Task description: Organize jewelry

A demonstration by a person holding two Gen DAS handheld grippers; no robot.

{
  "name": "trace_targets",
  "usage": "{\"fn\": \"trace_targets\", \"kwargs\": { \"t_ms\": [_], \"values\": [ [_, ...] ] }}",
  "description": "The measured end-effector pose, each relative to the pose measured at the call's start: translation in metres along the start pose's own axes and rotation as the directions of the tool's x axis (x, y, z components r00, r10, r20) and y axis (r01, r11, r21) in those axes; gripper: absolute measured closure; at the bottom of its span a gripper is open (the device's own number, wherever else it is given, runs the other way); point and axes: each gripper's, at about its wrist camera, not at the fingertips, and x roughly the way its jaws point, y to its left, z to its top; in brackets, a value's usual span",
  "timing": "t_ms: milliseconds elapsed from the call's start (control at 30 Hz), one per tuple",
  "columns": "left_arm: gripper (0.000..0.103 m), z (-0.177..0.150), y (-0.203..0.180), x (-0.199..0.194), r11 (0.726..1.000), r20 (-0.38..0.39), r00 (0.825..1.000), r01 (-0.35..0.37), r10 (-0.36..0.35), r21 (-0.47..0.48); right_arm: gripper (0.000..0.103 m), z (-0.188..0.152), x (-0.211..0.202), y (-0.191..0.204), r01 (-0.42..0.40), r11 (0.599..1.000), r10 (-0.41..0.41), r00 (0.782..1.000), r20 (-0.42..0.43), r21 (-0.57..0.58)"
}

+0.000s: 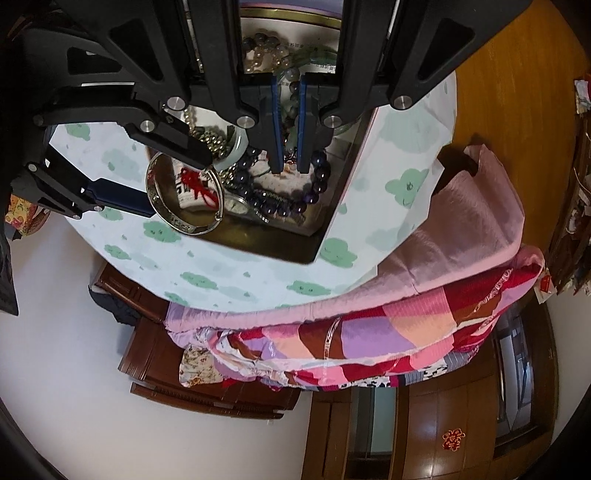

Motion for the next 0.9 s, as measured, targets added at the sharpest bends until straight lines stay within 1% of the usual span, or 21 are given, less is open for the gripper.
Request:
{"fn": "trace_targets", "kwargs": {
  "t_ms": [167,267,333,367,400,433,467,500,567,733,900],
  "values": [
    [0.096,-0.005,0.0,0.012,1.0,-0.055,0.998,0.004,-0.004,-0.001,0.04,-0.006,0.01,-0.003,-0.033,0.999,0.033,0.998,-0.046,0.008],
    [0.096,-0.005,-0.003,0.009,1.0,-0.056,0.998,-0.003,0.003,-0.003,0.039,-0.008,0.006,-0.004,-0.036,0.999,0.036,0.999,-0.033,0.011],
    [0.089,-0.004,-0.005,0.005,1.0,-0.054,0.999,-0.003,0.003,-0.004,0.035,-0.009,0.0,-0.006,-0.037,0.999,0.038,0.999,-0.028,0.016],
    [0.075,-0.004,-0.005,-0.001,1.0,-0.038,0.999,-0.012,0.012,-0.002,0.031,-0.01,-0.004,-0.008,-0.033,0.999,0.033,0.999,-0.02,0.018],
    [0.054,-0.003,-0.006,-0.006,1.0,-0.019,0.999,-0.028,0.028,-0.001,0.027,-0.011,-0.011,-0.012,-0.025,0.999,0.025,1.0,-0.006,0.024],
    [0.042,-0.003,-0.006,-0.013,0.999,0.008,0.999,-0.052,0.052,-0.002,0.025,-0.013,-0.018,-0.016,-0.013,0.999,0.013,1.0,0.009,0.035],
    [0.026,-0.002,-0.006,-0.021,0.997,0.043,0.996,-0.074,0.074,-0.006,0.02,-0.015,-0.024,-0.02,-0.002,0.999,0.001,1.0,0.018,0.046],
    [0.024,-0.001,-0.006,-0.029,0.997,0.076,0.994,-0.072,0.073,-0.009,0.017,-0.017,-0.029,-0.024,0.008,0.998,-0.009,1.0,0.027,0.056],
    [0.024,0.003,-0.007,-0.039,0.999,0.095,0.994,-0.05,0.051,-0.013,0.016,-0.02,-0.042,-0.033,0.032,0.996,-0.036,0.998,0.045,0.083],
    [0.024,0.009,-0.012,-0.063,0.996,0.151,0.985,-0.086,0.086,-0.01,0.015,-0.022,-0.068,-0.05,0.065,0.988,-0.077,0.993,0.085,0.138],
    [0.024,0.012,-0.016,-0.081,0.995,0.185,0.978,-0.095,0.094,-0.006,0.013,-0.02,-0.086,-0.053,0.071,0.983,-0.095,0.986,0.14,0.17]
  ]
}}
